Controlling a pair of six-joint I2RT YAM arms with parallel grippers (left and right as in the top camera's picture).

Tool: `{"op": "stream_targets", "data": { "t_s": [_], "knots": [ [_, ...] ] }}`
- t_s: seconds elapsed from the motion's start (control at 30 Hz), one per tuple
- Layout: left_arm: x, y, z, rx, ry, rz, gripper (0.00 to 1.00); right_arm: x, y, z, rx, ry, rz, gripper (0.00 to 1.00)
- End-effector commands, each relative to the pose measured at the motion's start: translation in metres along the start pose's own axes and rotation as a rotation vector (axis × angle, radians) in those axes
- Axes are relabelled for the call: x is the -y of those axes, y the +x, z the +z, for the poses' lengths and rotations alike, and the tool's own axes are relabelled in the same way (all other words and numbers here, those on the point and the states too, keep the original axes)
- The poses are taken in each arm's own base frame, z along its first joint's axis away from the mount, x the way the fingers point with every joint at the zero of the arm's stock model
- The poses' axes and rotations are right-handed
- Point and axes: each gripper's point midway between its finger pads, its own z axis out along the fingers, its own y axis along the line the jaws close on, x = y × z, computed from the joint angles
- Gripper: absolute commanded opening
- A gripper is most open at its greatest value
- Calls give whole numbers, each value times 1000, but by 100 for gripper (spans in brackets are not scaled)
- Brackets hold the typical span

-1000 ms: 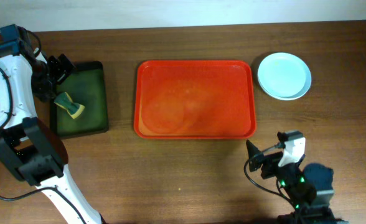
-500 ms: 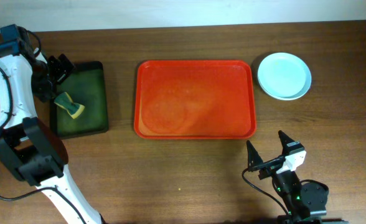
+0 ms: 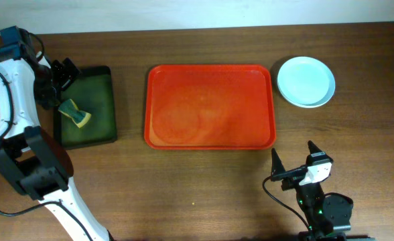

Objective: Clean dirty plates on tray and stack at the side

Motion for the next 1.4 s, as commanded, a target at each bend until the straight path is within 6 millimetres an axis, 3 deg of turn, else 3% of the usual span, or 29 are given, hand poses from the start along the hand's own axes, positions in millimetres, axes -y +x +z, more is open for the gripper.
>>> {"op": "stream_targets", "data": {
  "t_s": [0.0,1.03,1.2,1.37],
  "knots": [
    [5,-4,-15,33,20,19,99,0,3,0,-1,3,-41,98],
    [6,-3,-15,32,20,22,99,-3,2,0,4,-15,-16,98],
    [-16,3,-21,-5,-23,-23,99,-3,2,0,4,-15,-16,99],
    [4,18,-37,28,-74,81,100,-3,2,0,4,-15,-16,99]
  ]
}}
